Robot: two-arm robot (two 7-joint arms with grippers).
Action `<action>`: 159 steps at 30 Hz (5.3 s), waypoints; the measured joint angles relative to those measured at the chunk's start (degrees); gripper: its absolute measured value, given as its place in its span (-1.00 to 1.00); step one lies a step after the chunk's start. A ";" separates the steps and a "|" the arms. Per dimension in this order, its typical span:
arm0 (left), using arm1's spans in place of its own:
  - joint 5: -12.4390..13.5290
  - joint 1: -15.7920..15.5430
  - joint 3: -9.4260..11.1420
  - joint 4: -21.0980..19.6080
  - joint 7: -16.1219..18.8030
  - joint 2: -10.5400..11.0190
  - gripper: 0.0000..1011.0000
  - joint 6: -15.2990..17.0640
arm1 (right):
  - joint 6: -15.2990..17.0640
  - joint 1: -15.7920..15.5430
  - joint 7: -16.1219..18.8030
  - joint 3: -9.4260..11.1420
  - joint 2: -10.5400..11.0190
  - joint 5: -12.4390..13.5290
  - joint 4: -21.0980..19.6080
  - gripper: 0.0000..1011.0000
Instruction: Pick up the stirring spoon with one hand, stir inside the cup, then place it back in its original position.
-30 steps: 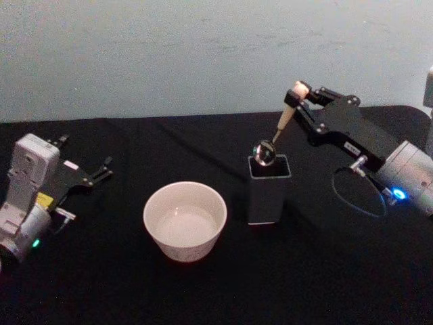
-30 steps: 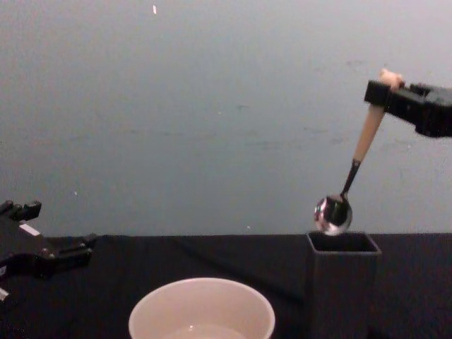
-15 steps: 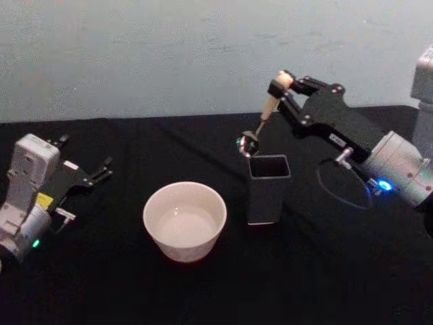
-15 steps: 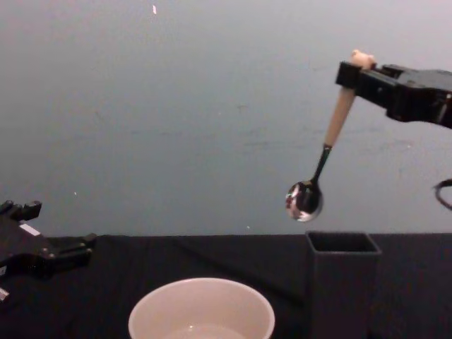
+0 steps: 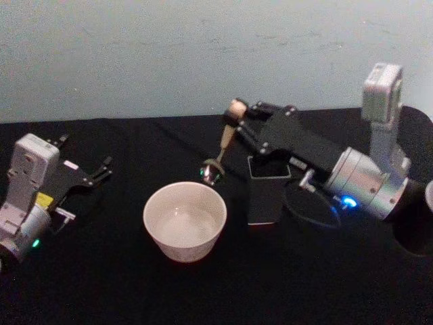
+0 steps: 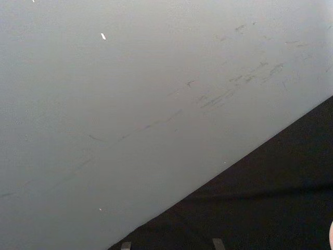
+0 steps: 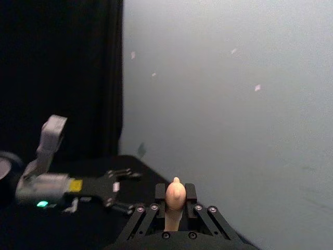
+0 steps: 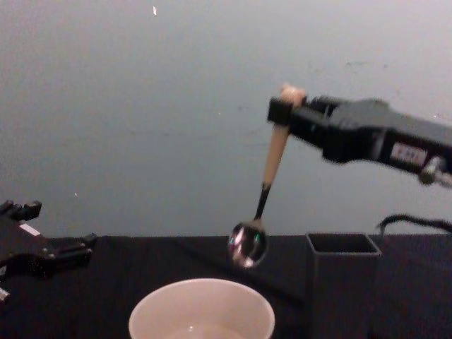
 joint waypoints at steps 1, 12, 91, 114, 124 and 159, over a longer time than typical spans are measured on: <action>0.00 0.00 0.00 0.00 0.00 0.00 0.98 0.00 | -0.16 0.11 0.47 -0.79 -0.05 -0.38 0.41 -0.58; 0.00 0.00 0.00 0.00 0.00 0.00 0.98 0.00 | -3.62 1.46 2.61 -5.03 -1.54 -3.78 5.71 -0.58; 0.00 0.00 0.00 0.00 0.00 0.00 0.98 0.00 | -10.66 2.05 3.22 -7.27 -7.86 -8.56 16.04 -0.58; 0.00 0.00 0.00 0.00 0.00 0.00 0.98 0.00 | -10.57 1.51 2.28 -4.67 -6.83 -9.02 16.05 -0.58; 0.00 0.00 0.00 0.00 0.00 0.00 0.98 0.00 | -10.14 -1.78 4.32 -4.22 -3.92 -7.16 11.48 -0.58; 0.00 0.00 0.00 0.00 0.00 0.00 0.98 0.00 | -10.82 3.57 1.63 -6.06 -9.29 -10.13 18.63 -0.58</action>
